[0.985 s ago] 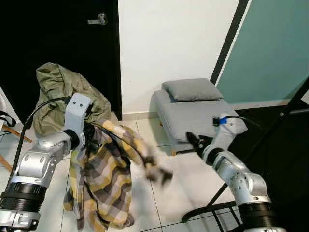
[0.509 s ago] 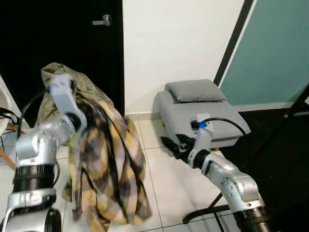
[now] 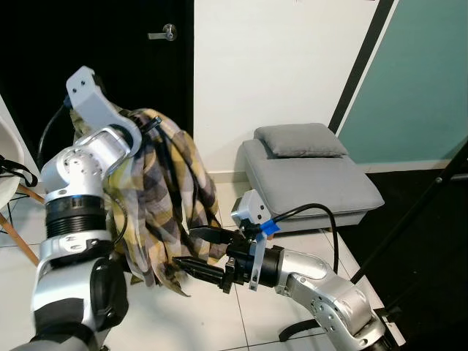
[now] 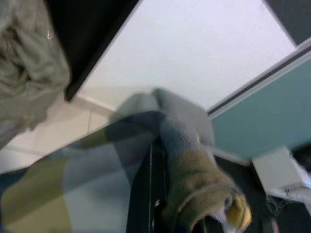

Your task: Hang hanger

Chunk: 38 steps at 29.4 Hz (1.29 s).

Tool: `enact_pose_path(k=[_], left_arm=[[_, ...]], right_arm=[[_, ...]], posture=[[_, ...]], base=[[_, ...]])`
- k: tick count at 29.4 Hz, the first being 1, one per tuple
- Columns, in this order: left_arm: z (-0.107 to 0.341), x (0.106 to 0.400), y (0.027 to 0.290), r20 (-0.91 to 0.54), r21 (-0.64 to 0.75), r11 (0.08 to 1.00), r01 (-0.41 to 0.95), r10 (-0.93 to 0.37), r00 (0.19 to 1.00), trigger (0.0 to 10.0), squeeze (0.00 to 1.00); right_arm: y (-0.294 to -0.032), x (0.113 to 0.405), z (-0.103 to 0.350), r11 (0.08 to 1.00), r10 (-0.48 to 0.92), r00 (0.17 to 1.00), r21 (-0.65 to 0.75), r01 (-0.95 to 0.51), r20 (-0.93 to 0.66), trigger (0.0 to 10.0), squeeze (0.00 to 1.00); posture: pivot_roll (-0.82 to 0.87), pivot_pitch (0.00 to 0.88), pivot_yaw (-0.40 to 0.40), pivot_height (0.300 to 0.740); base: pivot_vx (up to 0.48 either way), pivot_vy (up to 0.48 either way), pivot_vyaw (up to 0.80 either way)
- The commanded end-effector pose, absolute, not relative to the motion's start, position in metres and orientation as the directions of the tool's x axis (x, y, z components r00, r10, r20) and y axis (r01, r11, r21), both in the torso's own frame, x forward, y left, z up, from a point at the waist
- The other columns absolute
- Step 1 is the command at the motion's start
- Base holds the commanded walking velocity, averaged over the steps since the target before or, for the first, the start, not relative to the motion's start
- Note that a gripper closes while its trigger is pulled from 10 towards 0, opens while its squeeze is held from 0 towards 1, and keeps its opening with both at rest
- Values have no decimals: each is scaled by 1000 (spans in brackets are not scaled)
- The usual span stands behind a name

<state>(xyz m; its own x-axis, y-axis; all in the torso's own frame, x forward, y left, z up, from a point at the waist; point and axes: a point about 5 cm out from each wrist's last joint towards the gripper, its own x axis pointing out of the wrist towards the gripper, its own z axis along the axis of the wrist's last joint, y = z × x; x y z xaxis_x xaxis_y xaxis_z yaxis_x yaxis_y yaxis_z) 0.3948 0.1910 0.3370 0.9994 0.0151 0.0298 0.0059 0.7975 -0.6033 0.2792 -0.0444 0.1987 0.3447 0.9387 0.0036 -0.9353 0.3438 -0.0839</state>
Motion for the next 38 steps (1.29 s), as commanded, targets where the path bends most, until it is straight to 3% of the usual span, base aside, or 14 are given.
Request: enact_pose_path(k=[1, 3, 7, 10, 12, 15, 16, 17, 18, 27, 28, 29, 36, 38], left_arm=[[343, 397, 186, 33, -595, 804, -8, 34, 999, 0, 0], [345, 398, 183, 26, -589, 808, -23, 47, 999, 0, 0], [354, 400, 168, 21, -588, 809, -14, 33, 999, 0, 0], [357, 400, 162, 15, -571, 821, -19, 33, 999, 0, 0], [358, 401, 158, 9, -548, 836, -27, 38, 999, 667, 0], [359, 403, 155, 7, -541, 840, -24, 33, 999, 235, 0], [361, 404, 149, 7, -541, 841, -10, 17, 1000, 0, 0], [361, 404, 149, 7, -541, 841, -10, 17, 1000, 0, 0], [362, 405, 144, 8, -540, 842, 3, 2, 1000, 0, 0], [380, 404, 120, 37, -529, 846, 63, -51, 998, 0, 0], [381, 404, 117, 35, -534, 843, 65, -55, 998, 0, 0], [382, 403, 115, 33, -541, 838, 70, -62, 998, 0, 0], [386, 399, 108, 27, -561, 824, 82, -80, 996, 0, 0], [390, 396, 107, 35, -553, 828, 92, -87, 996, 0, 0]], right_arm=[[-41, 281, 189, 360, 929, 369, -132, -924, -45, 10000, 0], [-40, 283, 185, 370, 920, 386, -178, -912, -68, 10000, 0], [-32, 296, 183, 498, 861, 508, -191, -846, -2, 10000, 0], [-26, 296, 184, 498, 864, 502, -182, -848, 27, 10000, 0], [-18, 292, 185, 445, 895, 445, -155, -882, 39, 10000, 0], [-13, 290, 184, 414, 909, 415, -150, -898, 23, 10000, 0], [-10, 290, 181, 394, 918, 397, -141, -908, 11, 10000, 922], [-10, 290, 181, 394, 918, 397, -141, -908, 11, 10000, 922], [-8, 291, 179, 383, 922, 387, -132, -914, 3, 10000, 1000], [-3, 301, 177, 414, 909, 417, -151, -897, 15, 10000, 1000], [-2, 303, 176, 428, 902, 430, -151, -891, 18, 10000, 424], [-1, 304, 175, 444, 895, 446, -148, -884, 18, 10000, 0], [-2, 318, 172, 559, 825, 564, -145, -816, 8, 10000, 0], [-6, 328, 177, 637, 768, 640, -149, -757, 30, 10000, 0]], posture=[[50, 141, -44, 740], [50, 141, -44, 740], [58, 149, -43, 740], [74, 146, -48, 740], [73, 144, -47, 740], [73, 147, -47, 740], [76, 152, -47, 740], [76, 152, -47, 740], [76, 152, -48, 740], [68, 170, -39, 740], [68, 170, -39, 740], [64, 171, -45, 740], [66, 170, -45, 740], [68, 172, -43, 740]], base=[[0, 0, 0], [0, 0, 0], [0, 0, 0], [0, 0, 0], [0, 0, 0], [0, 0, 0], [0, 0, 0], [0, 0, 0], [0, 0, 0], [0, 0, 0], [0, 0, 0], [0, 0, 0], [0, 0, 0], [0, 0, 0]])
